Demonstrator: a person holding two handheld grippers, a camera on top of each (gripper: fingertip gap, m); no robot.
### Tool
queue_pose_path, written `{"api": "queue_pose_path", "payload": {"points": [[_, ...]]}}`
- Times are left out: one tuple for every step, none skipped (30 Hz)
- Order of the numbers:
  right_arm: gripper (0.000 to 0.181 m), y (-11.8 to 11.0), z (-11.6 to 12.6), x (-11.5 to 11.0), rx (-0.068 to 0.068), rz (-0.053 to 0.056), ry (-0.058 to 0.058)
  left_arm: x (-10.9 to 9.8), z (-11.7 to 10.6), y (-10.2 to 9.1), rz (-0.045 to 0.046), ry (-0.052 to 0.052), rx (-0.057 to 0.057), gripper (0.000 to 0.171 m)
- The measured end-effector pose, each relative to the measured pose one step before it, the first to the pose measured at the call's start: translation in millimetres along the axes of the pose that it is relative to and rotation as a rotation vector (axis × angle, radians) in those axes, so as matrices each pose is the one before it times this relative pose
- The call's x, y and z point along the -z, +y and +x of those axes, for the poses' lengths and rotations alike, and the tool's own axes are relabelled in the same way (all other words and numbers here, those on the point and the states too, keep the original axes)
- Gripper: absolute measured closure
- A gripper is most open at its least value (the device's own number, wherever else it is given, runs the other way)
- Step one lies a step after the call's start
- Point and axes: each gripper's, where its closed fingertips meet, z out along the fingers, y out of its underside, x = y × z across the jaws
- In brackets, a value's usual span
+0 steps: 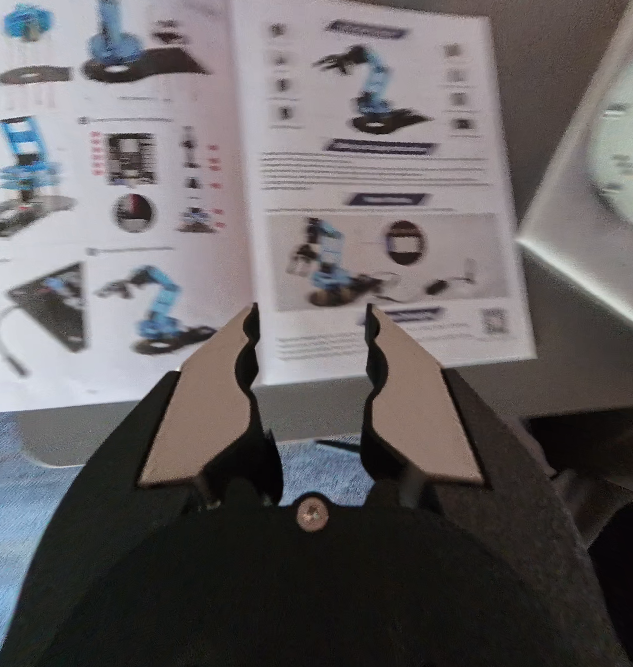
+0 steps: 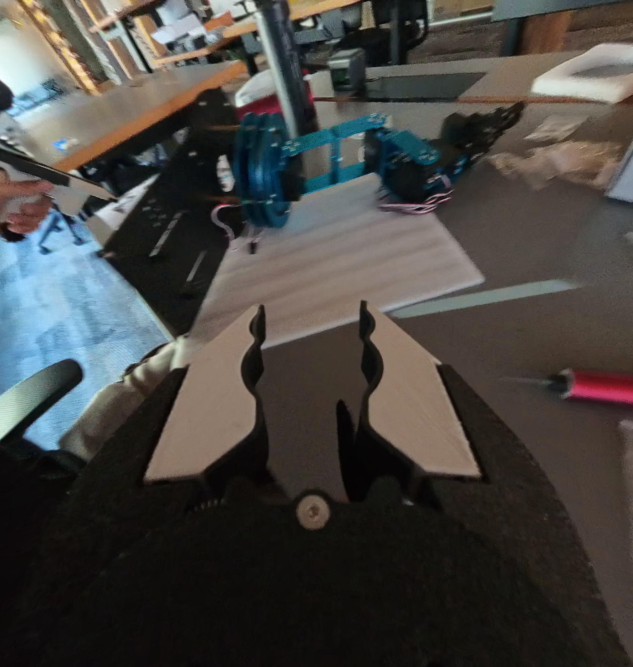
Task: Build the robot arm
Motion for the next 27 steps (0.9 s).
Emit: {"api": "queue_pose_path", "payload": {"points": [[0.13, -4.73, 12.88, -7.51, 0.0013, -0.001, 0.0177, -7.07, -19.97, -5.82, -0.04586, -0.045, 0.018, 0.111], [0.13, -2.46, 9.97, -7.66, -0.0115, -0.0042, 0.0099, -5.93, -16.93, -8.77, -0.00933, -0.0442, 0.0164, 0.111], [0.13, -0.82, 7.68, -7.44, -0.0181, -0.0058, 0.0064, -4.34, -12.0, -12.09, 0.03001, -0.033, 0.0043, 0.111], [0.13, 0.78, 5.36, -7.17, -0.0225, -0.0077, 0.0027, -3.15, -7.36, -11.47, 0.03724, -0.0228, -0.009, 0.112], [0.13, 3.03, 2.67, -6.75, -0.0214, -0.0186, -0.0054, -2.5, -3.91, -8.19, 0.02392, -0.0163, -0.016, 0.113], [0.131, 4.12, 0.37, -5.96, -0.011, -0.0223, -0.0112, -1.68, -2.88, -5.9, 0.01382, -0.0195, -0.0182, 0.112], [0.132, 3.54, -0.22, -5.08, 0.0031, -0.0172, -0.0091, -0.67, -3.32, -5.33, 0.01654, -0.0272, -0.0169, 0.112], [0.132, 2.55, 0.95, -3.9, 0.0145, -0.0152, 0.0047, 0.14, -2.21, -4.46, 0.01466, -0.0242, -0.0144, 0.112], [0.132, 0.26, 1.98, -2.72, 0.0196, -0.0088, 0.0169, 0.9, -0.28, -3.33, 0.00975, -0.013, -0.0125, 0.112], [0.132, -1.36, 0.99, -1.28, 0.0217, -0.0051, 0.0132, 1.36, 0.65, -2.59, 0.00601, -0.0069, -0.0087, 0.112], [0.132, -2.92, -0.69, -0.07, 0.019, -0.0002, 0.0026, 1.91, 0.37, -2.21, 0.00317, -0.0067, -0.0043, 0.112], [0.133, -4.29, -0.92, 0.87, 0.008, 0.0094, -0.0028, 2.3, 0.92, -2.67, 0.00744, -0.0042, -0.0007, 0.112], [0.133, -3.96, -0.14, 1.4, -0.0034, 0.0108, -0.0067, 2.79, 3.06, -3.07, 0.01295, 0.0061, 0.0004, 0.112], [0.132, -1.82, 0.06, 1.84, -0.0172, -0.0008, -0.0139, 3.76, 5.78, -3.15, 0.01477, 0.0154, -0.0007, 0.112], [0.13, 1.62, 1.18, 2.53, -0.0207, -0.0205, -0.0167, 4.86, 7.9, -3.3, 0.02086, 0.0176, -0.0044, 0.112], [0.126, 4.39, 4.7, 4.43, -0.0156, -0.0377, -0.0021, 6.06, 10.15, -3.01, 0.02649, 0.0191, -0.0121, 0.113], [0.125, 7.58, 8.23, 8.08, 0.0013, -0.0536, 0.0133, 6.99, 13.09, -1.99, 0.02781, 0.0252, -0.0197, 0.114], [0.126, 10.95, 14.37, 12.32, 0.0149, -0.0619, 0.0432, 7.38, 16.73, -1.84, 0.03426, 0.0356, -0.0189, 0.116], [0.128, 13.2, 21.83, 15.62, 0.0146, -0.0565, 0.0841, 7.68, 22.39, -2.0, 0.03739, 0.0557, -0.0118, 0.116], [0.134, 14.73, 25.05, 17.01, 0.0219, -0.0498, 0.1026, 8.2, 29.64, -3.09, 0.0357, 0.0806, -0.0154, 0.117], [0.137, 14.49, 22.93, 16.99, 0.0253, -0.0333, 0.0877, 7.64, 34.18, -5.59, 0.04244, 0.0815, -0.0293, 0.12], [0.14, 13.85, 19.86, 15.57, 0.0201, -0.0212, 0.0659, 5.72, 35.71, -9.4, 0.05981, 0.068, -0.0432, 0.122], [0.144, 13.8, 17.98, 12.4, 0.015, -0.0235, 0.0579, 2.74, 38.61, -12.61, 0.07232, 0.071, -0.0502, 0.122], [0.144, 12.27, 12.73, 8.39, 0.0157, -0.0191, 0.0351, -0.52, 42.59, -13.03, 0.06693, 0.0886, -0.0564, 0.122], [0.146, 8.59, 5.65, 4.89, 0.0119, -0.0016, 0.0029, -4.76, 43.27, -12.37, 0.05592, 0.0941, -0.0613, 0.122], [0.148, 4.81, 2.21, 1.71, 0.0032, 0.0125, -0.0093, -9.01, 40.35, -11.49, 0.04514, 0.0845, -0.052, 0.122], [0.149, 3.47, 1.11, -0.63, 0.0029, 0.0159, -0.0138, -12.48, 36.81, -9.9, 0.03159, 0.078, -0.0286, 0.122]]}}
